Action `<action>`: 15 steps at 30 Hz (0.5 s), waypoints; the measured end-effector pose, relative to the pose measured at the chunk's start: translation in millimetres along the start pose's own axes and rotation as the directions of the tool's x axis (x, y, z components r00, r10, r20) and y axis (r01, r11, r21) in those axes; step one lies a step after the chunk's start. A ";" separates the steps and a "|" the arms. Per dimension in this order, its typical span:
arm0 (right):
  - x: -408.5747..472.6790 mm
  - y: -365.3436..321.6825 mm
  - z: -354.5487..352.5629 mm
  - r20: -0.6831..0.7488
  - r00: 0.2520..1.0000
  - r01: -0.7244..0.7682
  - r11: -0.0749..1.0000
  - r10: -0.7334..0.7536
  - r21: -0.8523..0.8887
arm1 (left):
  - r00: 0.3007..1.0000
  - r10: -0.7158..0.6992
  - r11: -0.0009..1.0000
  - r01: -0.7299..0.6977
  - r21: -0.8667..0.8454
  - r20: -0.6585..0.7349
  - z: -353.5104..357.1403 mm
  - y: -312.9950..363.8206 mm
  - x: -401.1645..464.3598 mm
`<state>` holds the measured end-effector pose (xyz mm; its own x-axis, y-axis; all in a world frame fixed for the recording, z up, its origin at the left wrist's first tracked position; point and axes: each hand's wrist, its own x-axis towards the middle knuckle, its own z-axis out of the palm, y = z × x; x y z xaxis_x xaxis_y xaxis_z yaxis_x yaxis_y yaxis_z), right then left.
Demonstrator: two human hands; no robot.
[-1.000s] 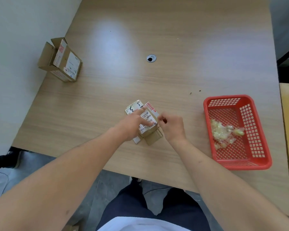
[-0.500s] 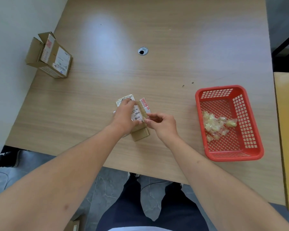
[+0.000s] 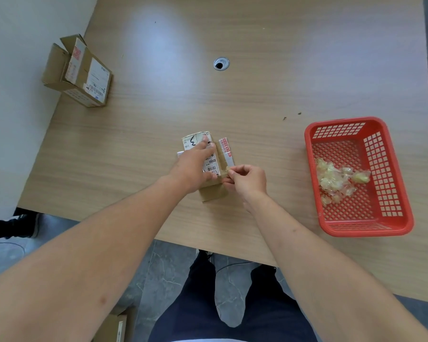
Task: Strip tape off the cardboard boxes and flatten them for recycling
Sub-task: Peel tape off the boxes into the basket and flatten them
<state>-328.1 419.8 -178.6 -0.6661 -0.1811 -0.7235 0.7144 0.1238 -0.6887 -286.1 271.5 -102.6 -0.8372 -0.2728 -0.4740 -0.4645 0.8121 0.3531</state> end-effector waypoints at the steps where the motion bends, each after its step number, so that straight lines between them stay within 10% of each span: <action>1: 2.2 1.3 0.9 -0.030 0.999 0.041 0.996 -0.044 -0.073 | 1.000 0.002 1.000 -0.002 -0.001 0.002 -0.5 0.3 0.2; 8: -6.1 1.1 3.7 0.081 0.934 0.352 0.863 -0.347 -0.361 | 1.000 -0.001 1.000 0.001 -0.030 0.014 -0.4 -3.9 3.3; 15: -14.3 0.5 -13.4 0.207 0.973 0.107 0.994 -0.104 -0.002 | 0.999 0.025 1.000 -0.025 -0.011 0.044 -5.9 -7.0 5.6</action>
<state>-321.1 435.5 -169.3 -0.6781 -0.3906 -0.6225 0.6386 0.1060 -0.7622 -289.2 261.2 -103.0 -0.8350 -0.2293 -0.5001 -0.4469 0.8128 0.3735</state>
